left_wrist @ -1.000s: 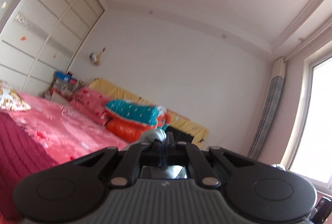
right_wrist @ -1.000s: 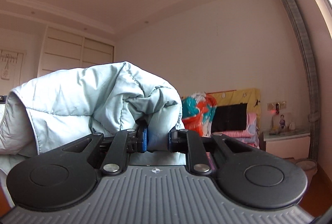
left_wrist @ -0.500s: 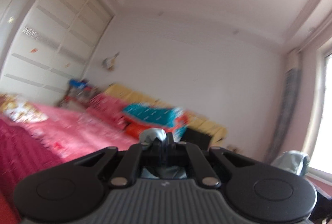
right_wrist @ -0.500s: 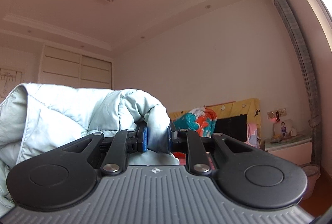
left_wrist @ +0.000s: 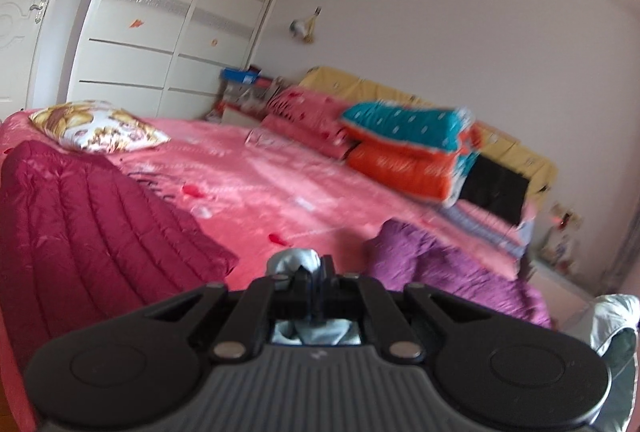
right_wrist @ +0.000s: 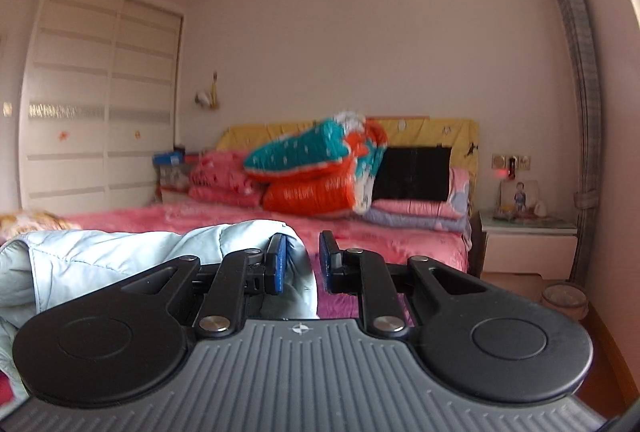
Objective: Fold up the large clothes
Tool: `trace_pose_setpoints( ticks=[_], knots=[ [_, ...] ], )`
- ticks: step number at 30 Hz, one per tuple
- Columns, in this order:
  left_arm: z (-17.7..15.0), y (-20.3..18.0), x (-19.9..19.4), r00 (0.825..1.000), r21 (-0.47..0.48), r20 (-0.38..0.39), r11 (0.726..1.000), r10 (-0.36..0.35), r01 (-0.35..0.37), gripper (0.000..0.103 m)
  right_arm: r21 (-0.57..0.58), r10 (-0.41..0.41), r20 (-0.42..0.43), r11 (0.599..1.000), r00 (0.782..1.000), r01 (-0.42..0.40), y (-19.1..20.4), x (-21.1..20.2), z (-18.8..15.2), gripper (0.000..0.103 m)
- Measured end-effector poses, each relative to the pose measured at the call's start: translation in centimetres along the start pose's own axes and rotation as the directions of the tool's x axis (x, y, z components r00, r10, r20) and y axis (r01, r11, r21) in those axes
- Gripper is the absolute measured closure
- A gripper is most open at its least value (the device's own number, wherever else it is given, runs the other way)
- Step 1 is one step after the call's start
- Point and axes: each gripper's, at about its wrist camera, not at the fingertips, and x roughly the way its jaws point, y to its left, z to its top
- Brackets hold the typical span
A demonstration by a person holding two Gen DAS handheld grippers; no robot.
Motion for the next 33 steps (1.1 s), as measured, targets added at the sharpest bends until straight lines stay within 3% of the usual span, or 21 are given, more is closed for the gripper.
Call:
trace_pose_setpoints(
  ticks=[11, 18, 20, 22, 24, 29, 33],
  knots=[
    [-2.9, -0.2, 10.1, 0.989, 0.124, -0.108, 0.989, 0.097, -0.083, 0.102, -0.049, -0.062, -0.163, 0.997, 0.985, 0.055, 1.4, 11.4, -6.2, 0.082],
    [-4.8, -0.5, 15.6, 0.977, 0.202, -0.148, 0.971, 0.155, -0.124, 0.101, -0.082, -0.087, -0.235, 0.994, 0.968, 0.070, 1.1, 16.3, -10.3, 0.077],
    [-5.2, -0.4, 16.7, 0.972, 0.214, -0.162, 0.967, 0.172, -0.136, 0.100, -0.087, -0.096, -0.259, 0.993, 0.961, 0.075, 1.1, 17.3, -11.4, 0.065],
    [-5.7, -0.2, 17.6, 0.966, 0.227, -0.175, 0.963, 0.191, -0.149, 0.097, -0.092, -0.115, -0.277, 0.991, 0.954, 0.093, 1.0, 18.2, -12.2, 0.021],
    [-6.0, 0.1, 17.9, 0.962, 0.233, -0.189, 0.961, 0.197, -0.151, 0.095, -0.088, -0.129, -0.283, 0.990, 0.950, 0.108, 0.6, 18.9, -12.9, 0.008],
    [-5.5, 0.6, 17.5, 0.961, 0.257, -0.218, 0.960, 0.169, -0.111, 0.091, -0.108, -0.160, -0.307, 0.985, 0.938, 0.133, -0.6, 18.9, -14.0, 0.000],
    [-3.9, 0.2, 16.2, 0.959, 0.308, -0.251, 0.950, 0.129, -0.047, 0.076, -0.126, -0.198, -0.323, 0.978, 0.925, 0.165, -1.5, 18.3, -14.3, 0.000]
  ],
)
